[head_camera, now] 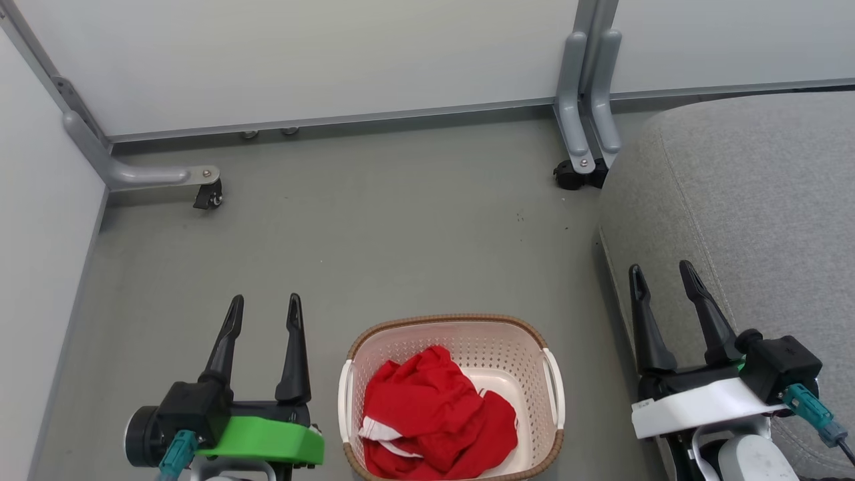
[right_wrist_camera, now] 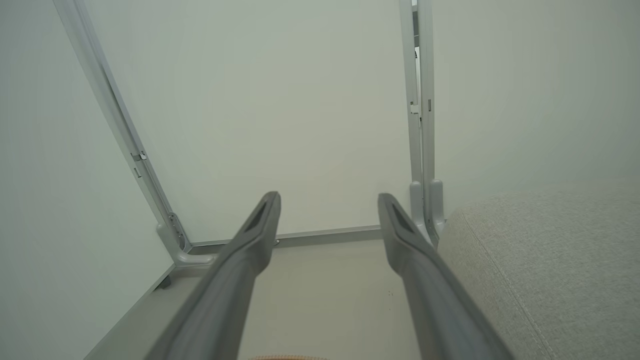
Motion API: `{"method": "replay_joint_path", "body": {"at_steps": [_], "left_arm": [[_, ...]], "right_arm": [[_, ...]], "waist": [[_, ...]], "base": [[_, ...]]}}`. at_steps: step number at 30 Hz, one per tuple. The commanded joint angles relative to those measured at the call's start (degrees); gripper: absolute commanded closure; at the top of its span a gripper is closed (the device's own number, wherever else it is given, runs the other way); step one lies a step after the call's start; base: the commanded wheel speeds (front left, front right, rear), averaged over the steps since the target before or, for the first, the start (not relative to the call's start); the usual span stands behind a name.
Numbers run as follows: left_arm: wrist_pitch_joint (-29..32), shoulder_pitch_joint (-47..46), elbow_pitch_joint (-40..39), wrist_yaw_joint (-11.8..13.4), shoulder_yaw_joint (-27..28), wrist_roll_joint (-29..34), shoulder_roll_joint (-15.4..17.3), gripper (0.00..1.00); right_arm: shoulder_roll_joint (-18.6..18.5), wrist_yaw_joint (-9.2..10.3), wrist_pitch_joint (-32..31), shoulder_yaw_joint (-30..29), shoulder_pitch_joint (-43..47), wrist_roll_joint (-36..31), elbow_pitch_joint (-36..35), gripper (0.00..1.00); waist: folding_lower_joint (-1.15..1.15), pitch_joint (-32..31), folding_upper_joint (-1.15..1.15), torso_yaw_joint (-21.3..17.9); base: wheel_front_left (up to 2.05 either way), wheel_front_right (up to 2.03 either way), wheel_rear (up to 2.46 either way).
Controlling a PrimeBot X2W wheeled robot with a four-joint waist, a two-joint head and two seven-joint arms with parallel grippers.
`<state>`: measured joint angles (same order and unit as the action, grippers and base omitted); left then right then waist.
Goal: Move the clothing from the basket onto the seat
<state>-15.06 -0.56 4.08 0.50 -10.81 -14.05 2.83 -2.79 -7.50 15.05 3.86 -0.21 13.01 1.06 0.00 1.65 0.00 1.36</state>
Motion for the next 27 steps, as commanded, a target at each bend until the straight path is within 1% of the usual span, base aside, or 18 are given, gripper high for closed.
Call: {"method": "replay_joint_path", "body": {"at_steps": [1, 6, 12, 17, 23, 25, 27], "left_arm": [[-0.2, 0.7, 0.0, 0.1, 0.2, 0.0, 0.1, 0.0], [-0.2, 0.7, 0.1, 0.2, 0.3, -0.1, 0.1, 0.0], [-0.2, 0.7, 0.3, 0.4, 0.0, 1.2, 0.1, 0.0], [-0.2, 0.1, 0.9, 0.1, -0.2, 1.9, 0.1, 0.0], [-0.1, -1.7, 3.6, -0.4, -1.4, 3.9, 0.1, 0.0], [-0.1, -2.6, 5.8, -1.0, -1.9, 4.0, 0.1, 0.0], [-0.1, -4.4, 7.9, -1.4, -2.6, 5.4, 0.1, 0.0]], "right_arm": [[-0.2, 0.02, 0.2, -0.1, 0.5, -0.3, 0.2, 0.0], [-0.2, 0.02, 0.2, 0.1, 0.5, -0.4, 0.5, 0.0], [-0.2, 0.02, 0.2, 0.3, 0.3, 0.1, 0.6, 0.0], [-0.2, 0.02, 0.2, -0.2, 0.0, -0.2, 0.9, 0.0], [-0.2, 0.02, 0.2, -1.3, -1.3, -1.3, 1.4, 0.0], [-0.2, 0.02, 0.2, -2.3, -2.1, -1.7, 1.3, 0.0], [-0.2, 0.02, 0.2, -3.1, -2.9, -2.1, 1.2, 0.0]], "waist": [[0.0, 0.0, 0.0, 0.1], [0.0, 0.1, 0.0, 0.2], [0.0, 0.3, 0.0, 0.2], [0.0, 1.5, 0.0, -0.2], [0.0, 5.3, 0.0, -1.0], [0.0, 7.5, 0.0, -1.5], [0.0, 10.1, 0.0, -2.1]], "base": [[0.0, 0.0, 0.0], [0.0, 0.0, 0.0], [0.0, 0.0, 0.0], [0.0, 0.0, 0.0], [0.0, 0.0, 0.0], [0.0, 0.0, 0.0], [0.0, 0.0, 0.0]]}}
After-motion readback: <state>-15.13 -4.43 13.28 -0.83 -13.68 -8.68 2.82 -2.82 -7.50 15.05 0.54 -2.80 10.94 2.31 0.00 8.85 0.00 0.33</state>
